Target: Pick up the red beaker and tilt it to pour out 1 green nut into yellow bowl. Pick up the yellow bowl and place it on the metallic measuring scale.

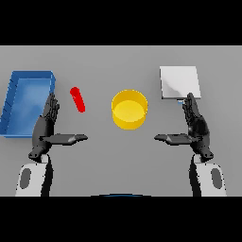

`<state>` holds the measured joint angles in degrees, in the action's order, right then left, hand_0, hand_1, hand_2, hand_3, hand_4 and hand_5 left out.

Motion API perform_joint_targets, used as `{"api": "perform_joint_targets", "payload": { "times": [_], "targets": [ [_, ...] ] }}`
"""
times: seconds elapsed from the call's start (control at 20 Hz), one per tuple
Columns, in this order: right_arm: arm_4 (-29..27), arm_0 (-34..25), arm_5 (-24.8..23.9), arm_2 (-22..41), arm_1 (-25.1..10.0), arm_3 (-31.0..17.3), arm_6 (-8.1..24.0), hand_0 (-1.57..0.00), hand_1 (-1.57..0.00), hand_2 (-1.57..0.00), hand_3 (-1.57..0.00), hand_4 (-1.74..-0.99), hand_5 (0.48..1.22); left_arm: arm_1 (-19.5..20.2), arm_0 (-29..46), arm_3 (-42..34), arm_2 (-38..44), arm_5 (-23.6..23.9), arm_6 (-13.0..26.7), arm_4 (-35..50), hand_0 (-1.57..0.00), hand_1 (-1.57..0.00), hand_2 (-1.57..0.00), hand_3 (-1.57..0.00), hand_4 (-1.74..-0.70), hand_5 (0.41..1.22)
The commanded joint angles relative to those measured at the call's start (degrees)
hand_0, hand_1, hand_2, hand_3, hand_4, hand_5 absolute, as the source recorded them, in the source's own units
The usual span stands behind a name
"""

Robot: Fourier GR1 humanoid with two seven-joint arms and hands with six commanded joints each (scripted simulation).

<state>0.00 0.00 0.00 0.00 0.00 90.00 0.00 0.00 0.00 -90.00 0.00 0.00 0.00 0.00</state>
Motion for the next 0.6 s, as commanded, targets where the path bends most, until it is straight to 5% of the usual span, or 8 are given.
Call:
{"api": "perform_joint_targets", "payload": {
  "times": [0.0, 0.25, 0.3, 0.35, 0.55],
  "targets": [
    [-0.02, 0.02, -0.05, 0.00, 0.01, 0.02, -0.02, 0.00, 0.00, 0.00, 0.00, -1.128, 0.660, 0.17, -0.09, 0.07, 0.18, -0.01, 0.05, 0.15, 0.00, 0.00, 0.00, 0.00, -1.09, 0.623],
    [-0.17, 0.32, 0.18, 0.10, -0.05, 0.36, -0.05, 0.00, 0.00, 0.00, 0.00, -1.128, 0.660, 2.29, -1.99, 1.66, 2.39, -0.94, 0.72, 1.86, 0.00, 0.00, 0.00, 0.00, -1.09, 0.623],
    [5.79, 2.64, -1.02, 2.81, -1.85, 2.63, -5.73, 0.00, 0.00, 0.00, 0.00, -1.128, 0.660, 3.35, 1.08, -0.95, 0.27, -1.00, -2.04, -1.24, 0.00, 0.00, 0.00, 0.00, -1.09, 0.623],
    [10.31, 4.23, -2.19, 5.45, -1.96, 4.05, -7.74, 0.00, 0.00, 0.00, 0.00, -1.128, 0.663, 3.13, 3.23, -2.74, -1.61, -0.76, -3.37, -3.46, 0.00, 0.00, 0.00, 0.00, -1.09, 0.620],
    [15.88, 6.43, -3.85, 7.97, -2.59, 5.89, -7.88, 0.00, 0.00, 0.00, 0.00, -1.118, 0.663, 3.38, 5.83, -6.77, -4.04, 0.02, -0.89, -6.52, 0.00, 0.00, 0.00, 0.00, -1.10, 0.616]
  ]
}}
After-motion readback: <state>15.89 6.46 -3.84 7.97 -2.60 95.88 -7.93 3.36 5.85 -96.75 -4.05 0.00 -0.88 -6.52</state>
